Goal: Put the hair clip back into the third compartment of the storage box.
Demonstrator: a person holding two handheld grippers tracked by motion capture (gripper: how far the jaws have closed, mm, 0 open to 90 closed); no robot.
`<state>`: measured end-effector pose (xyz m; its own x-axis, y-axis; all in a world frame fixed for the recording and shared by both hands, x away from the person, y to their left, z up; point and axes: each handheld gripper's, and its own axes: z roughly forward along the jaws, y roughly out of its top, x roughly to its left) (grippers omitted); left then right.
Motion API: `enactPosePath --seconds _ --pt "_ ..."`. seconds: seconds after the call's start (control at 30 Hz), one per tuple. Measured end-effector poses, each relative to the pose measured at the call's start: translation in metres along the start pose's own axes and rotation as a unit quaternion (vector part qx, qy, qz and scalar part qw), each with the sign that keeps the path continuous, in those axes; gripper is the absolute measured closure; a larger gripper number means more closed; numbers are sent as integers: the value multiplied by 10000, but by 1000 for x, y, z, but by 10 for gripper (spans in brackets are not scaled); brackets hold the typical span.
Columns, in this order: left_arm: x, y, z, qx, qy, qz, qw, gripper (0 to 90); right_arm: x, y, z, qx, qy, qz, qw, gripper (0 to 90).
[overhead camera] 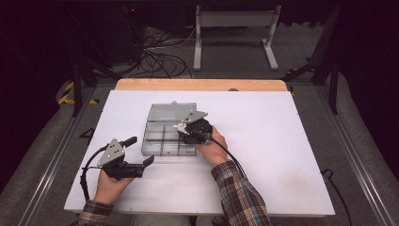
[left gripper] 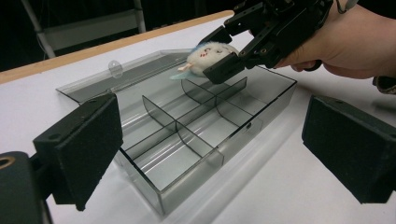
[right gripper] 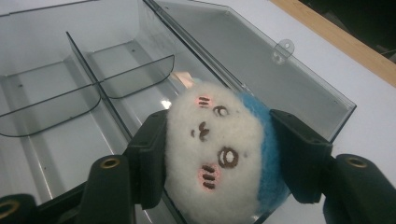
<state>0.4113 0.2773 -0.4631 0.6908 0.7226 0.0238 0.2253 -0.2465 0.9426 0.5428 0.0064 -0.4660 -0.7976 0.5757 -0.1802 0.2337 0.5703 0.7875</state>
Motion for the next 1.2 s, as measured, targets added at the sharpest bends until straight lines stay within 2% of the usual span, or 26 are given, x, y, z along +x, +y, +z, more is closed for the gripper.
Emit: enactPosePath --seconds 0.5,0.8,0.9,0.97,1.13,1.17,1.2 --pt "0 0 0 2 -1 33 10000 59 -1 -2 2 50 15 14 10000 336" --pt "0 0 0 17 3 46 10000 59 -3 -2 -4 -151 89 102 9998 284" --pt "0 0 0 9 2 42 10000 59 -7 -5 -10 -443 229 351 9981 342" --pt "0 0 0 18 0 46 10000 59 -9 -6 -15 -579 252 449 9970 431" --pt "0 0 1 19 22 85 10000 59 -9 -8 -23 -727 273 408 9961 674" --pt "0 0 1 22 21 84 10000 59 -8 -7 -25 -773 276 370 9959 800" --pt "0 0 1 20 22 81 10000 59 -8 -7 -25 -773 276 370 9959 800"
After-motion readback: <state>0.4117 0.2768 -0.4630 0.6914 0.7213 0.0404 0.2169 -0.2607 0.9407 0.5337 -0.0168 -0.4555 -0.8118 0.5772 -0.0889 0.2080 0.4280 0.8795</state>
